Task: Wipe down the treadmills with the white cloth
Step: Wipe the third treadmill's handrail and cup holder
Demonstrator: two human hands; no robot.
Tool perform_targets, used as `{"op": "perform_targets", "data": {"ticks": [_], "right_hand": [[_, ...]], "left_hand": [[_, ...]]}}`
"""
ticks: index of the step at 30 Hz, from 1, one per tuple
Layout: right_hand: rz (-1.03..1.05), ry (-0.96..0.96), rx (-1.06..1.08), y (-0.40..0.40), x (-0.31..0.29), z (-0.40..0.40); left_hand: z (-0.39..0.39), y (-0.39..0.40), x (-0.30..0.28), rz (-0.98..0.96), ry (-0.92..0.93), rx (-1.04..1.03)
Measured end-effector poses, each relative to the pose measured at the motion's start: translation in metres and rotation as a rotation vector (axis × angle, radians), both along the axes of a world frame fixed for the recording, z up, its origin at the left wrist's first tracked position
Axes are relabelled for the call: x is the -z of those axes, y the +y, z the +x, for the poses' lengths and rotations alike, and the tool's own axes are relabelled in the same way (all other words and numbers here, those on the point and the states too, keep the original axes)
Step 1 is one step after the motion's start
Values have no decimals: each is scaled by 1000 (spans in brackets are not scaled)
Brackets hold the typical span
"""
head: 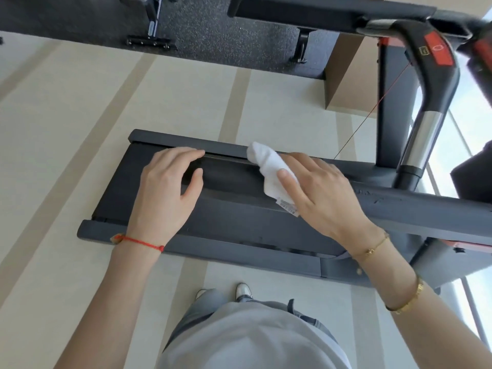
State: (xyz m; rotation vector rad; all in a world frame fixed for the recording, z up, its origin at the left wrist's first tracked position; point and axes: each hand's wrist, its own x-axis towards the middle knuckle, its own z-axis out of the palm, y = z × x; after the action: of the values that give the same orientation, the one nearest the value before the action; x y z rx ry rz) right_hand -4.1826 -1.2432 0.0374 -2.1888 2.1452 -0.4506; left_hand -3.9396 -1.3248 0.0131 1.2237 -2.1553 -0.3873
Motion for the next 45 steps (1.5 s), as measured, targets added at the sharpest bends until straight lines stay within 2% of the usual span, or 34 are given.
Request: {"op": "perform_targets", "data": {"ticks": [3,8,11,14,17,21,24,28,31,34,37,39,41,43,45], "right_hand": [[16,-1,68,-6,-2,6],[29,95,8,-46,4,76],[-26,68,42,-47,7,81],[-98,14,170,-34,7,59],[-50,-15,327,-34,4,47],[-4,26,211,-68,4,90],[-61,91,146,-77,12,122],[-190,42,76,-50,17,106],[-180,23,195,-45,13,90],[-6,-13,347,-77,6,97],[92,14,271,-102,6,115],[18,80,206,-93,10,120],[-109,71,103,-72,14,116],[-150,56,17,-52,16,107],[-152,55,46,-44,16,96]], "left_hand": [[8,-9,1,12,-20,22],[23,-24,0,39,-38,79],[31,-30,0,68,-24,102],[37,-33,1,95,-9,125],[43,-34,1,124,-2,150],[51,-39,3,141,2,176],[56,-43,6,135,19,199],[58,-48,9,156,40,230],[57,-52,9,175,54,246],[59,-53,10,187,59,258],[60,-53,11,190,76,269],[59,-55,12,186,84,277],[59,-56,12,181,82,283],[60,-57,12,181,78,291],[61,-58,12,185,74,299]]}}
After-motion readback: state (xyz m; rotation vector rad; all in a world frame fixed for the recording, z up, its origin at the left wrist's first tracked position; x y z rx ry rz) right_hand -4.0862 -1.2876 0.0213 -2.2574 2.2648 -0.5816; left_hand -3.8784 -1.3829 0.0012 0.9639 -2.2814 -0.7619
